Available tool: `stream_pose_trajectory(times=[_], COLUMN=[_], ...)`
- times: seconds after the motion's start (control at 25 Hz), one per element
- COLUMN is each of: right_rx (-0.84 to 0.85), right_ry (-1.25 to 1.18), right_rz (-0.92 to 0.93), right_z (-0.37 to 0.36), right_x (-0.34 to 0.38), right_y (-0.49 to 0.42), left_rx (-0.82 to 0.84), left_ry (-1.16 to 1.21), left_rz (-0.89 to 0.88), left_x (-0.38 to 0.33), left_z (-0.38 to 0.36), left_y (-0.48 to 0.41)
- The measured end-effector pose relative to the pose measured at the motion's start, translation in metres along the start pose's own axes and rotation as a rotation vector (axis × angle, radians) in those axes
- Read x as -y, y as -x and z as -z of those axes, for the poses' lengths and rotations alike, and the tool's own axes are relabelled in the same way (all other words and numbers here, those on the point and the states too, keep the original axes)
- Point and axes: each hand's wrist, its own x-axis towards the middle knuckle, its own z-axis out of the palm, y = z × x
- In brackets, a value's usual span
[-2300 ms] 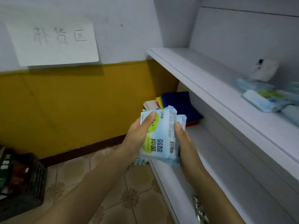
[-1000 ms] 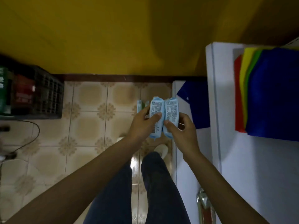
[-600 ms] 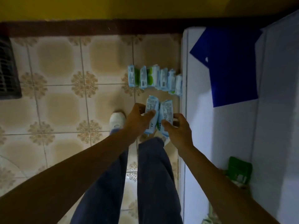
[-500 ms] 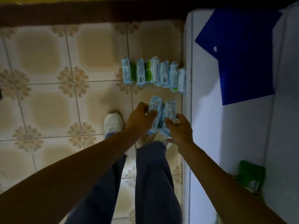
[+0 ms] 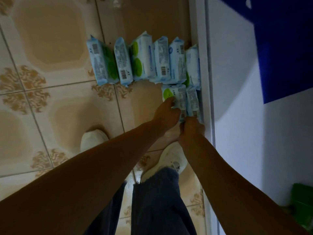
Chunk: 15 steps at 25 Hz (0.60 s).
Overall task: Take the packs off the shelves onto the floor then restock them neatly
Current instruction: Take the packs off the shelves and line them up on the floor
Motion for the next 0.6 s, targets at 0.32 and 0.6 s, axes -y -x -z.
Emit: stream_pose_trajectory(times=[0.32, 0.6], right_rx=[0.088, 0.029], right_ry=[0.219, 1.223], right_rz=[-0.062, 0.881], right_z=[0.026, 0.095], right_x=[0.006, 0.055], right_y=[0.026, 0.176], left_rx=[0.102, -0.021], left_ry=[-0.247, -1.208], left_rz=[0.025, -0.459], left_x=[-0.019, -0.102], left_z=[0.014, 0.065], left_y=[0.039, 0.187])
